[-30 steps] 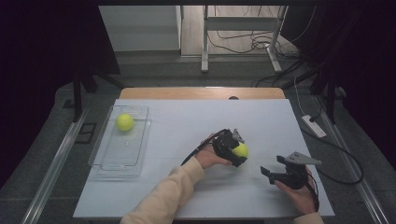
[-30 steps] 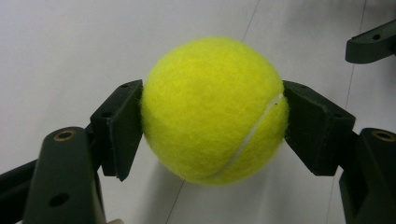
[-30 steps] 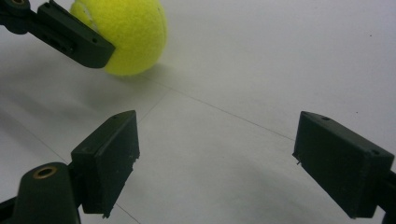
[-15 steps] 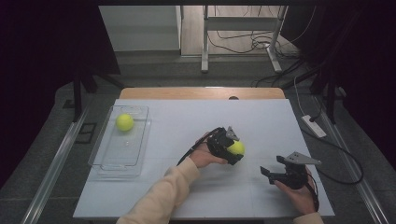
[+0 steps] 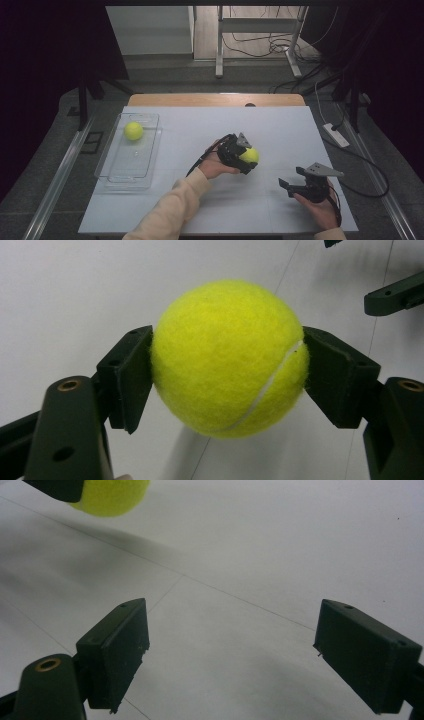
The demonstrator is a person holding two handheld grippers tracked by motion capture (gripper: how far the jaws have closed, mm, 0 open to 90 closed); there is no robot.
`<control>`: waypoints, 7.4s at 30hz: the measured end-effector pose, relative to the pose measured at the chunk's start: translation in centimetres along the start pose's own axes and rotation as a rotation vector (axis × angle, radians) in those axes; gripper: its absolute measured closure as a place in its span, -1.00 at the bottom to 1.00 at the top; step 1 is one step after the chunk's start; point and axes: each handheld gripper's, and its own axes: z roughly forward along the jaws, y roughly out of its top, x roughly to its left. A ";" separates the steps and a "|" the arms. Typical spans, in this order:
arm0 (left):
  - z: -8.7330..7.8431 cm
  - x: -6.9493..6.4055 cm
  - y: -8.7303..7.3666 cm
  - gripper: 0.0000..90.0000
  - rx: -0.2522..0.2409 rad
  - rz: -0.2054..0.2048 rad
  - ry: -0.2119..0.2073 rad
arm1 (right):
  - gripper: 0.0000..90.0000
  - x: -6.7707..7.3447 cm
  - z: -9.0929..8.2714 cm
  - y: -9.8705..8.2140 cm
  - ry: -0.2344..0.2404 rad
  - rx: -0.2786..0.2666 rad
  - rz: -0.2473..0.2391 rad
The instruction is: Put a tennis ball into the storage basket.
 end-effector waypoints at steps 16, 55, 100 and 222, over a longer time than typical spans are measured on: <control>-1.5 0.2 -0.2 -0.40 -0.039 -0.011 0.018 | -0.68 0.1 0.0 0.0 0.002 0.001 0.000; -4.9 1.4 -1.0 -0.40 -0.119 -0.055 0.052 | -0.68 0.1 0.2 0.0 -0.001 0.005 -0.009; -8.9 3.0 -2.3 -0.40 -0.174 -0.101 0.139 | -0.68 0.1 0.1 0.0 -0.002 -0.001 -0.006; -19.4 9.2 -11.9 -0.40 -0.206 -0.343 0.443 | -0.68 0.3 0.2 0.0 -0.006 0.007 -0.011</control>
